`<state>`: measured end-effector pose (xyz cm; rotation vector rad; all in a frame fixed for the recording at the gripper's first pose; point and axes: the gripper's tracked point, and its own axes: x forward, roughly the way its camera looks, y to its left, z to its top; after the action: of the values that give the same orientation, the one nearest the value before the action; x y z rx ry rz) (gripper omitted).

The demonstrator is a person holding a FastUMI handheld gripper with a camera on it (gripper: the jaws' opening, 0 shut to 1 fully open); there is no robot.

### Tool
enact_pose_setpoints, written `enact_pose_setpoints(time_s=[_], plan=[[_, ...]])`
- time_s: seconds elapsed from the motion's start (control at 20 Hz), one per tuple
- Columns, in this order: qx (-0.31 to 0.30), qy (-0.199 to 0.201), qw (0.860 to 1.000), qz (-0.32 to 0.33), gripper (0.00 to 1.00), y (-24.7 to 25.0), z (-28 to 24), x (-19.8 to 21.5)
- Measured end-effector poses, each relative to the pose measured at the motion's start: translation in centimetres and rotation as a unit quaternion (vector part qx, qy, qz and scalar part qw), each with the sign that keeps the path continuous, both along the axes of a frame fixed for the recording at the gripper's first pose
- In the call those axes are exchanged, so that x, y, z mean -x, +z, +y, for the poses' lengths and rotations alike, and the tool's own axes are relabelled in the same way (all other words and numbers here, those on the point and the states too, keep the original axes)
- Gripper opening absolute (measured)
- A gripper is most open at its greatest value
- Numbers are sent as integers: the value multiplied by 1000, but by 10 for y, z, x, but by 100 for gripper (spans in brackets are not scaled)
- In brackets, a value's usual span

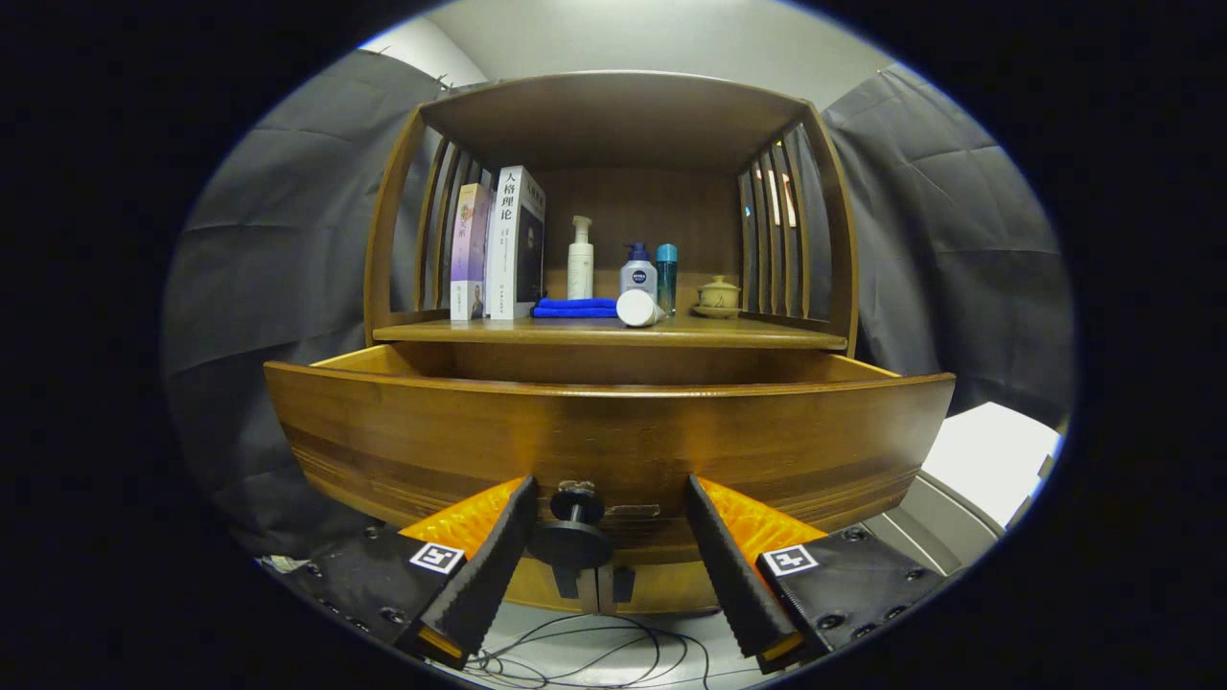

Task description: Pull open the drawer, take out the items inside it, and place them on the countertop above the cabinet.

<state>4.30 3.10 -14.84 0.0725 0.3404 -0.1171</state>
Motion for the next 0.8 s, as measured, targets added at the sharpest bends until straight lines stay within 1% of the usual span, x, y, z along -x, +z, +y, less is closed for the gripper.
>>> enact_pose_setpoints(time_s=[0.05, 0.5, 0.8], plan=[[1, 1, 1000, 13, 97, -6, 0, -8], [3, 1, 1000, 12, 97, -12, -6, -53], [3, 2, 1000, 11, 97, -18, -15, -76]])
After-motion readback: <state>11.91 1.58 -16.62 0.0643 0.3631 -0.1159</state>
